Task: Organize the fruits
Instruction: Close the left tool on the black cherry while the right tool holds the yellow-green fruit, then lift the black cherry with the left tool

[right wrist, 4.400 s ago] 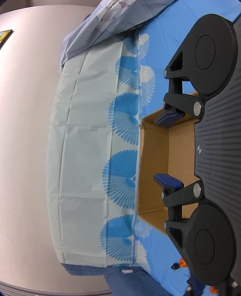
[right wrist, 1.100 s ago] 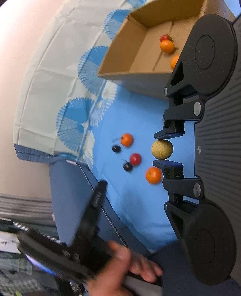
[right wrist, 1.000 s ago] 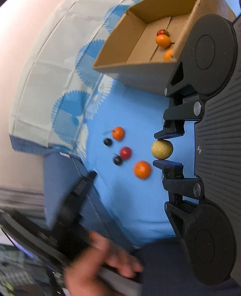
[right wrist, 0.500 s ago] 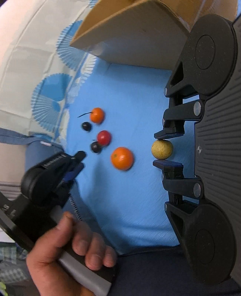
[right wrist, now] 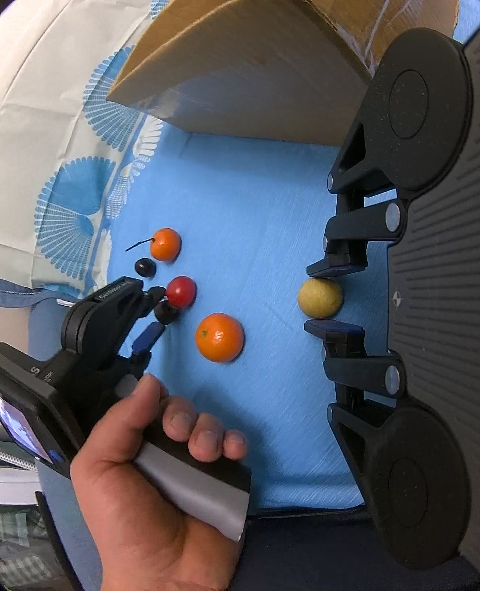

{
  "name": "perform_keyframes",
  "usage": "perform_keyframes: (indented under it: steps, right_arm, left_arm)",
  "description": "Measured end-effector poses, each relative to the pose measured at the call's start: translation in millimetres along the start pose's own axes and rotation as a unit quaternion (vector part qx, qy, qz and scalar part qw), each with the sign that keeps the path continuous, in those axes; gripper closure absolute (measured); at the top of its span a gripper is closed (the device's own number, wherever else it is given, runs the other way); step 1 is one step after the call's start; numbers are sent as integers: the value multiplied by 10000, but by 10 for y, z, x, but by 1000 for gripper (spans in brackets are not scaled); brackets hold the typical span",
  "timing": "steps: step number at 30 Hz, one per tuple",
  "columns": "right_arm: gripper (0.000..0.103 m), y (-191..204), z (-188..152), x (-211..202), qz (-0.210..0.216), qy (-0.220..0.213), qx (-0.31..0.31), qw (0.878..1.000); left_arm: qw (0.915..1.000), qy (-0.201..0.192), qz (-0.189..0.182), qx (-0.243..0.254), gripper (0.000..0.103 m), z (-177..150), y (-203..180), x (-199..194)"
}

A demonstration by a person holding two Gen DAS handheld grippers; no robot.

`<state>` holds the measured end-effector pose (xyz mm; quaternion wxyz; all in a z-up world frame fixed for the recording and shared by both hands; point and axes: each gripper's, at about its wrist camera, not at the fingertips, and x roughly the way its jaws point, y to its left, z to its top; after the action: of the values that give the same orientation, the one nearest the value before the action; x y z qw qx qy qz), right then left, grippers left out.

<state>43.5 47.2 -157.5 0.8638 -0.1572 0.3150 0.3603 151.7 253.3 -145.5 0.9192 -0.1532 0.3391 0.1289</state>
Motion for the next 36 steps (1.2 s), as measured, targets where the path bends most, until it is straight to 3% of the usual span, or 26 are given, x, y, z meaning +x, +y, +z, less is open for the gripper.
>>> perform_keyframes:
  steps: [8,11,14,20,26,36]
  right_arm:
    - [78,5,14,27,-16,-23,-1,10000]
    - [78,8,5,4,-37,-90,-33,9999]
    - [78,-6,16,-51,-95,-262,-3,9996]
    - [78,-78,25,-35,-202,-240,153,9994]
    - [78,-76,17,30,-238,-61,150,9996]
    - [78,-78,15,52,-219,-33,147,9996]
  left_arm:
    - [9998,68,58,-183,65,0,85,31]
    - [9999,48,34,-91,75,-6,54,19]
    - [9999,-23,76,-75,76,-11,44,-29]
    - [9988,-57,125,-464,77,6,187,-97]
    - [9945,228,-77,-1023,74,6,365,-28]
    - [9986,182,86,-498,73,-13,198,35]
